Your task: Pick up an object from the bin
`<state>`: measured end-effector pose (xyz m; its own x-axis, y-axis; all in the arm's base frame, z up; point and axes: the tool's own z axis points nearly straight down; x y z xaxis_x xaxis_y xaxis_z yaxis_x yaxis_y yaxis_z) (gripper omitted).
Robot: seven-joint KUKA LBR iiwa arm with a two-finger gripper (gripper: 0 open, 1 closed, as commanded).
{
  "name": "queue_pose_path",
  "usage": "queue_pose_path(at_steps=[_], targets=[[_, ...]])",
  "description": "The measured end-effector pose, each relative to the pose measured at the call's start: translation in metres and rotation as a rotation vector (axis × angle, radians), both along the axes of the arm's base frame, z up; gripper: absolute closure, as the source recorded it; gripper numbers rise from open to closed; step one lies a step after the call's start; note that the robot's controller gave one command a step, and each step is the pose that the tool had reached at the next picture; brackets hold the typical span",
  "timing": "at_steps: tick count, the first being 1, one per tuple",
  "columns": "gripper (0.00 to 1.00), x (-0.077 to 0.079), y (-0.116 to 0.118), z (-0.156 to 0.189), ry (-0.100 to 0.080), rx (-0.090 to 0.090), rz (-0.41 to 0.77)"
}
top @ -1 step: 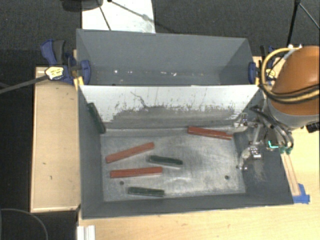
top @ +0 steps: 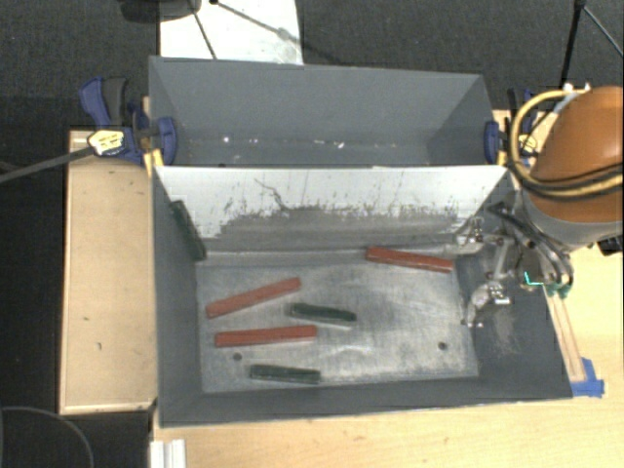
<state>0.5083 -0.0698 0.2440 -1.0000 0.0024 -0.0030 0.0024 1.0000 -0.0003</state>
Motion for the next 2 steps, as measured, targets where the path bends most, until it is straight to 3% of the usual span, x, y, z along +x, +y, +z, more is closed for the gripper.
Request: queue_pose_path(at_steps=[1,2], targets=[[0.00,0.003,0.023,-0.046,-0.008,-0.001,0.020],[0.00,0.026,0.082,-0.069,0.002,0.000,0.081]])
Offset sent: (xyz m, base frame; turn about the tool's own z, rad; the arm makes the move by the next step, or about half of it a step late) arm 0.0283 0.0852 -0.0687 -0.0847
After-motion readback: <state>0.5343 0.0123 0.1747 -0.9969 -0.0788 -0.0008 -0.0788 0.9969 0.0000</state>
